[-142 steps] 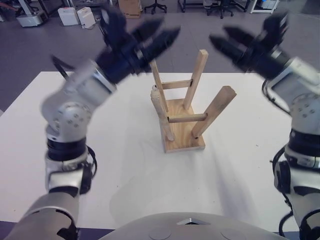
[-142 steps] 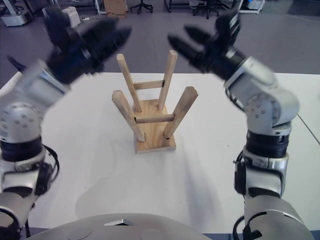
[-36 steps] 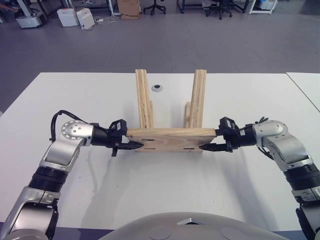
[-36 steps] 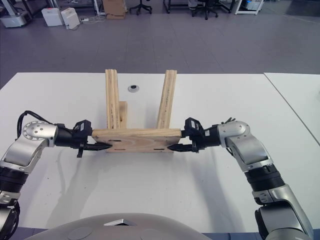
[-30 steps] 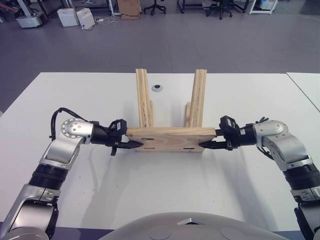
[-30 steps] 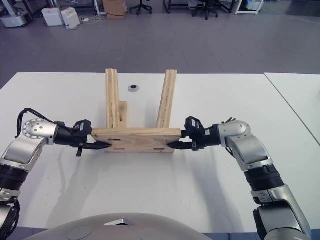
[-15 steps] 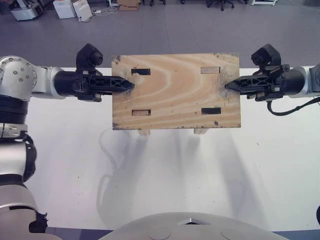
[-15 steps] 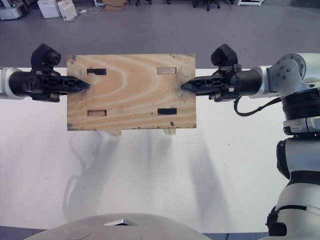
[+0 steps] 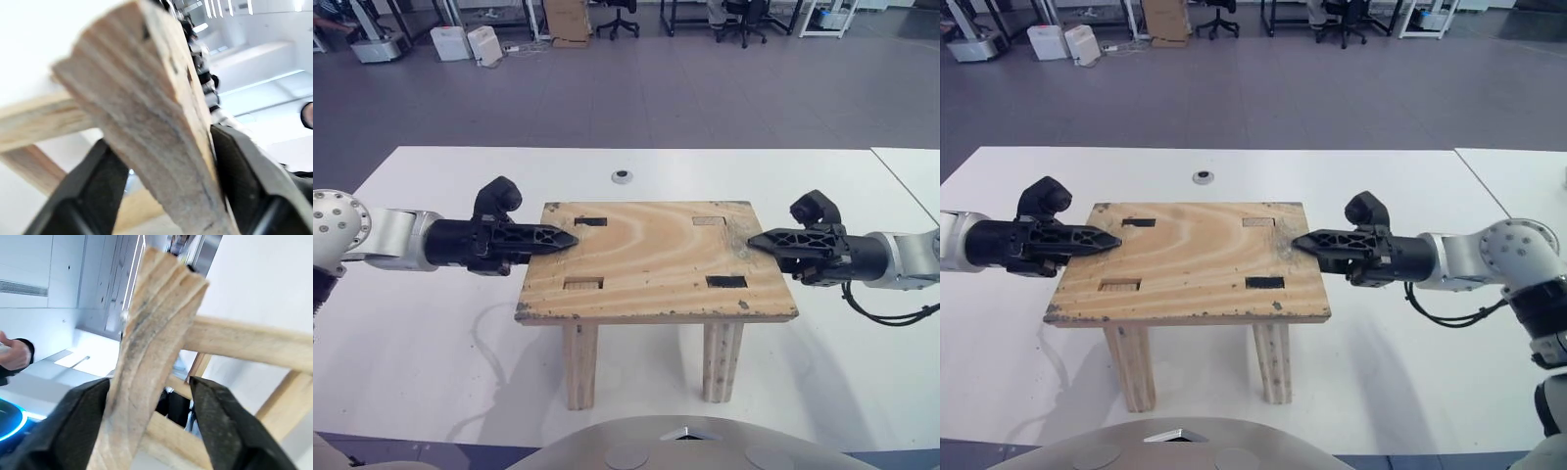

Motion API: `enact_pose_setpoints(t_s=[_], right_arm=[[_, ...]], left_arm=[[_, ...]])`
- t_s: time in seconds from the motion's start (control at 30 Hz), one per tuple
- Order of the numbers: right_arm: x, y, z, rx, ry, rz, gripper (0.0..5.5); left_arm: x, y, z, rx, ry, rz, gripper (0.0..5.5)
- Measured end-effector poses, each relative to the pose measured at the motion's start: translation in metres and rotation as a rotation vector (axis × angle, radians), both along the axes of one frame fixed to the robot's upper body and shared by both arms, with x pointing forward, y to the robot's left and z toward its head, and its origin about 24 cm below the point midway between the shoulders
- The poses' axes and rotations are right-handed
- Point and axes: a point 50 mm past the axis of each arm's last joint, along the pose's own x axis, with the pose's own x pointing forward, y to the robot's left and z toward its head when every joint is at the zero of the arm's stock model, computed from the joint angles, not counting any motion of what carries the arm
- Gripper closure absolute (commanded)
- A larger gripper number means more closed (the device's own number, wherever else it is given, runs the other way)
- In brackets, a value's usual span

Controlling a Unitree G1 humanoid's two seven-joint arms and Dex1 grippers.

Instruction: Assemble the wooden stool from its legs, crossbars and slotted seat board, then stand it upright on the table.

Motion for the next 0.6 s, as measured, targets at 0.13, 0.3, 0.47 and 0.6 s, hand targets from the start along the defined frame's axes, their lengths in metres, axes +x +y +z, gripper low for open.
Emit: enact_pose_setpoints(t_s=[0.13,0.3,0.47,0.6], right_arm=[[-0.004,-0.023,-0.003,0.033,-0.125,-0.324,1.27],[0.013,-0.029,-0.003,-0.098,-0.349,-0.712,1.27],[0.046,-0.033,-0.065,-0.523,-0.490,-0.971,1.27],[0.075,-0.035,-0.097,-0.852,-0.706,-1.067,1.27]], left_arm=[[-0.003,0.043,0.009,-0.033,-0.090,0.270,1.52],[-0.015,0.118,0.020,0.008,-0.411,0.749,1.52],[-0.016,0.155,-0.053,0.448,-0.594,1.147,1.52],[-0.029,0.148,-0.104,0.791,-0.737,1.235,1.52]])
